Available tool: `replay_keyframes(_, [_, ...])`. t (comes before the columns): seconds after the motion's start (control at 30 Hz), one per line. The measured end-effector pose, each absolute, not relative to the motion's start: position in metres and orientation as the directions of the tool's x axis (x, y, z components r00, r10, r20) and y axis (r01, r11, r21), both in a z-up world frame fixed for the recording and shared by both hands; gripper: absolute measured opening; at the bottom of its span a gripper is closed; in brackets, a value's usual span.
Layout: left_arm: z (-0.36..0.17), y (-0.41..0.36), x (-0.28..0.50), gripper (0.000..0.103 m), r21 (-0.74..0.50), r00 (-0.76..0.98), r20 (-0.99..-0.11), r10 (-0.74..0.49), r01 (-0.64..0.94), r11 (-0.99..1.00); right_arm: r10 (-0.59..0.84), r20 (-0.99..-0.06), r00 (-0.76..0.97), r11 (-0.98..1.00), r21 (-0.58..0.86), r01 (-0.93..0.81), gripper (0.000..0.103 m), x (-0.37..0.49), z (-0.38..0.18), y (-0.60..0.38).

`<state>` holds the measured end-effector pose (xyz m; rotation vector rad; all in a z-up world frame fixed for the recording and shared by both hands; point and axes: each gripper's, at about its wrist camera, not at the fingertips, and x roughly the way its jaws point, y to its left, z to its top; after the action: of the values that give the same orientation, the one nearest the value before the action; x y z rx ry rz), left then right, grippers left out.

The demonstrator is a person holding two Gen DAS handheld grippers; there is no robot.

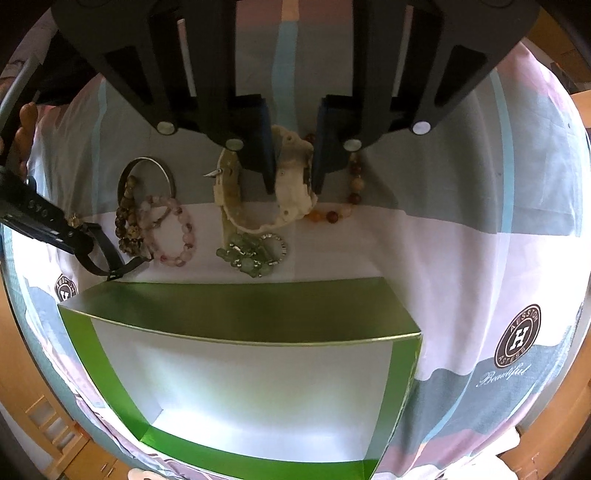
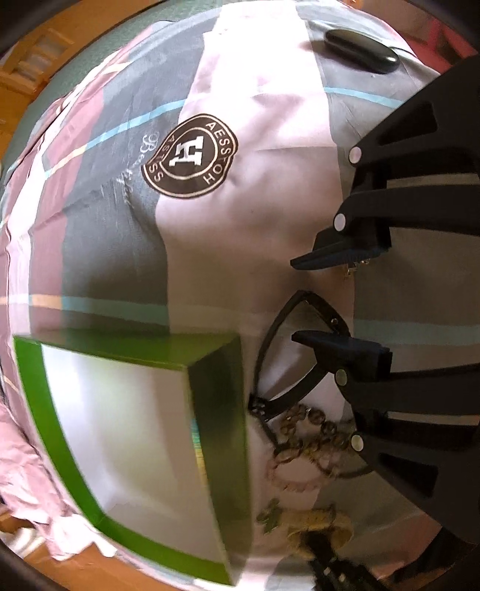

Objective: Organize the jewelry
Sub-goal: 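Lower both watches into the green box and open both tools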

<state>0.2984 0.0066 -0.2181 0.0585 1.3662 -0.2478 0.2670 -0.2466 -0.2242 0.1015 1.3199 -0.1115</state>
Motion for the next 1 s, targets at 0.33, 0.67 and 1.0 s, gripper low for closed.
replay_keyframes(0.33, [-0.171,0.008,0.280,0.018,-0.131,0.305,-0.928,-0.214,0.272,0.953,0.054,-0.926,0.373,0.997,0.070,0.030,0.010,0.251,-0.181,-0.237])
replay_keyframes(0.67, [-0.119,0.009,0.292,0.018,-0.159,0.443,-0.859,-0.257,0.245,0.956,0.097,-0.811,0.576,0.983,0.168,0.071,0.010,0.266,-0.113,-0.237])
replay_keyframes(1.0, [-0.120,-0.009,0.361,0.018,-0.094,0.499,-0.845,-0.194,0.218,0.971,0.070,-0.790,0.609,0.984,0.155,0.088,0.010,0.324,-0.121,-0.205])
